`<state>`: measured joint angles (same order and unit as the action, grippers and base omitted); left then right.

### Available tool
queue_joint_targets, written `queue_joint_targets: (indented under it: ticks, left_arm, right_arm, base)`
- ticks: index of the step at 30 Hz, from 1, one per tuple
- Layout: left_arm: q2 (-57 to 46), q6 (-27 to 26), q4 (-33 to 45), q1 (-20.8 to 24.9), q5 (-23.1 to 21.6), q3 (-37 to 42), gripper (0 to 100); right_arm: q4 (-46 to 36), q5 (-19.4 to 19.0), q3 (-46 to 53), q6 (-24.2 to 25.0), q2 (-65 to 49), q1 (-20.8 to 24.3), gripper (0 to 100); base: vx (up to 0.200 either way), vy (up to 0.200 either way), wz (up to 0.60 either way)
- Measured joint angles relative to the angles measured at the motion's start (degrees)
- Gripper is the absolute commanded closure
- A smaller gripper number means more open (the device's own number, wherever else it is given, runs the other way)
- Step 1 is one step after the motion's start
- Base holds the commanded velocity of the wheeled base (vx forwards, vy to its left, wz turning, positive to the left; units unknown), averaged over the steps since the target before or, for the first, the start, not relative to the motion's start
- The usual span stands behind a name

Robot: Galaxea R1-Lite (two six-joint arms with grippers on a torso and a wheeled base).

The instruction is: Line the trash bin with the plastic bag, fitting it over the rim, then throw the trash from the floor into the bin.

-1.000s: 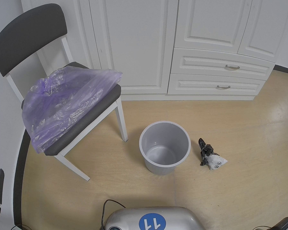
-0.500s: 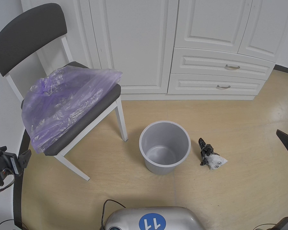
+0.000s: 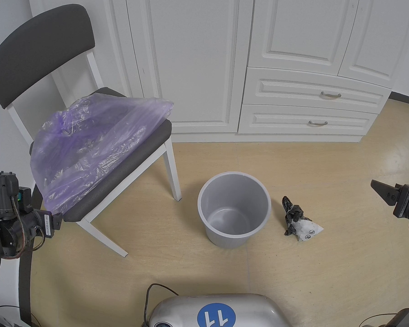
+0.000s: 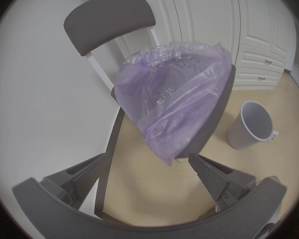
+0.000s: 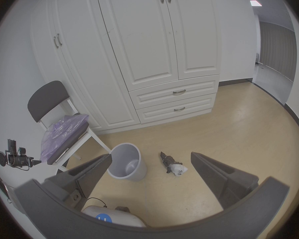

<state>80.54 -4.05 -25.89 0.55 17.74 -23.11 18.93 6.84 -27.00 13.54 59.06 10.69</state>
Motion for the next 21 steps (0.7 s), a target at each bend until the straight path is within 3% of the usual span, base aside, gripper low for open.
queue_joint_targets:
  ticks: [7, 21]
  left_arm:
    - [6.67, -0.68, -9.50, -2.33, -0.15, -0.45, 0]
    - [9.23, -0.49, -15.27, -8.07, -2.57, 0.71, 0]
  right_arm:
    - [0.46, -0.13, -0.06, 0.09, 0.30, -1.74, 0]
    - [0.50, -1.89, -0.52, 0.16, 0.22, -5.07, 0]
  base:
    - [0.000, 0.000, 0.00]
    - [0.000, 0.000, 0.00]
